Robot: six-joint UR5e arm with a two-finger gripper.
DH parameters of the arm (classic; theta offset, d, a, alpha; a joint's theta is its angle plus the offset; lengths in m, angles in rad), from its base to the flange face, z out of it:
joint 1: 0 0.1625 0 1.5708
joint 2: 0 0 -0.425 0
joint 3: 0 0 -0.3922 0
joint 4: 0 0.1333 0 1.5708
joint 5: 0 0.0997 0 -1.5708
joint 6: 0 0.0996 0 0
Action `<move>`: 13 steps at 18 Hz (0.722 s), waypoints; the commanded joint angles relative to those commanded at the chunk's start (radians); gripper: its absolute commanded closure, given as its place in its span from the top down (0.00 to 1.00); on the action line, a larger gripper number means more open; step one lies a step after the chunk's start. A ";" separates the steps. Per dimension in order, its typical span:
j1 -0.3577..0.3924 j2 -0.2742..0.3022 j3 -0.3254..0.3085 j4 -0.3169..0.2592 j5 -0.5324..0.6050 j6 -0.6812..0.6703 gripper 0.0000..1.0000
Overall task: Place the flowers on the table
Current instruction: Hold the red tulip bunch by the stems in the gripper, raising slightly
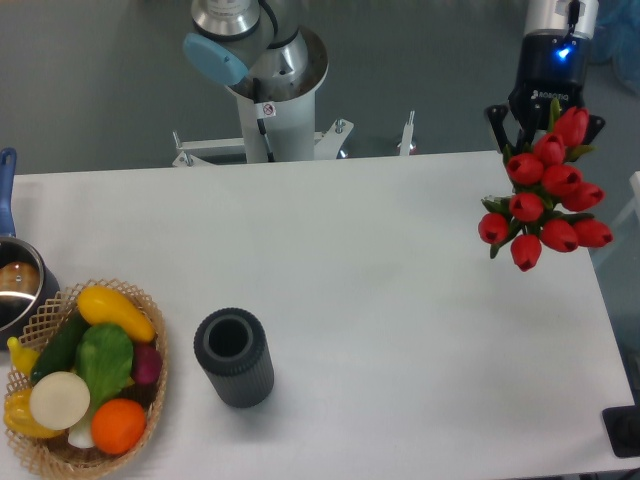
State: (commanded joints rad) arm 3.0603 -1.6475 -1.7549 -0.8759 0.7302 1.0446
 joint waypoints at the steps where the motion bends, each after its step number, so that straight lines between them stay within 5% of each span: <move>1: -0.002 0.000 0.000 0.003 0.000 -0.002 0.32; 13: -0.037 0.002 0.002 -0.002 0.173 -0.009 0.32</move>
State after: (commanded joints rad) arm 3.0235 -1.6459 -1.7533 -0.8774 0.9034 1.0354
